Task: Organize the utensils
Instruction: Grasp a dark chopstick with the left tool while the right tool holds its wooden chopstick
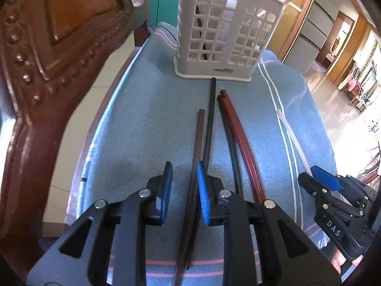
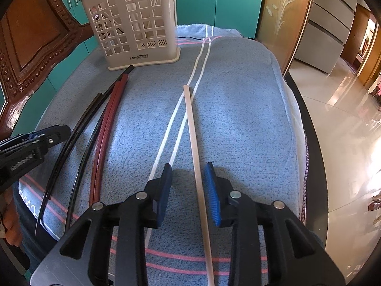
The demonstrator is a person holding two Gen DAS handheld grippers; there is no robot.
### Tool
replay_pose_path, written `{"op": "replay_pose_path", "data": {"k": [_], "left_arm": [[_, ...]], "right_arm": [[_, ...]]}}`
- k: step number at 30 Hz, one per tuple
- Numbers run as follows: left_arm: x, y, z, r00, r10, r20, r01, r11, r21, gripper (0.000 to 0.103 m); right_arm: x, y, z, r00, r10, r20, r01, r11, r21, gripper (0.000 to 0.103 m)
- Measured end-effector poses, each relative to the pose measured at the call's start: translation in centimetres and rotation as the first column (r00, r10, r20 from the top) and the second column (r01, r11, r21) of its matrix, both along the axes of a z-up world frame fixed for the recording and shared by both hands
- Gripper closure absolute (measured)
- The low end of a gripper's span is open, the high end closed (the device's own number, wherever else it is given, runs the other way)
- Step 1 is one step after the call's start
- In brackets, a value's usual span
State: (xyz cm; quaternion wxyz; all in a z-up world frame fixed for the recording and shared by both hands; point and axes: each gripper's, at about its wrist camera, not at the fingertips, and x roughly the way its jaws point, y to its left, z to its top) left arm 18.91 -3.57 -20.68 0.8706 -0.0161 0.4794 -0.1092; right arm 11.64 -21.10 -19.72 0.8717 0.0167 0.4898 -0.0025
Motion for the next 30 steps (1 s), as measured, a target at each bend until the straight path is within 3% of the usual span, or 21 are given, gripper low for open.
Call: {"op": "replay_pose_path", "data": {"k": [8, 14, 22, 30], "left_arm": [[1.6, -0.9, -0.6, 1.0, 0.006, -0.025, -0.005, 0.999, 0.045, 0.078], [1.8, -1.7, -0.7, 1.0, -0.003, 0.009, 0.002, 0.993, 0.116, 0.078], [1.8, -1.7, -0.7, 1.0, -0.013, -0.006, 0.014, 0.994, 0.112, 0.078], [2.8, -2.1, -0.7, 0.999, -0.005, -0.039, 0.01, 0.992, 0.125, 0.077]], "right_arm": [[0.5, 0.3, 0.0, 1.0, 0.003, -0.005, -0.003, 1.0, -0.017, 0.067], [1.1, 0.2, 0.0, 1.0, 0.004, -0.015, -0.005, 0.999, -0.032, 0.064], [5.2, 0.1, 0.0, 0.998, 0.016, -0.056, -0.021, 0.996, -0.086, 0.064], [6.7, 0.4, -0.1, 0.998, 0.021, -0.055, -0.025, 0.997, -0.073, 0.064]]}}
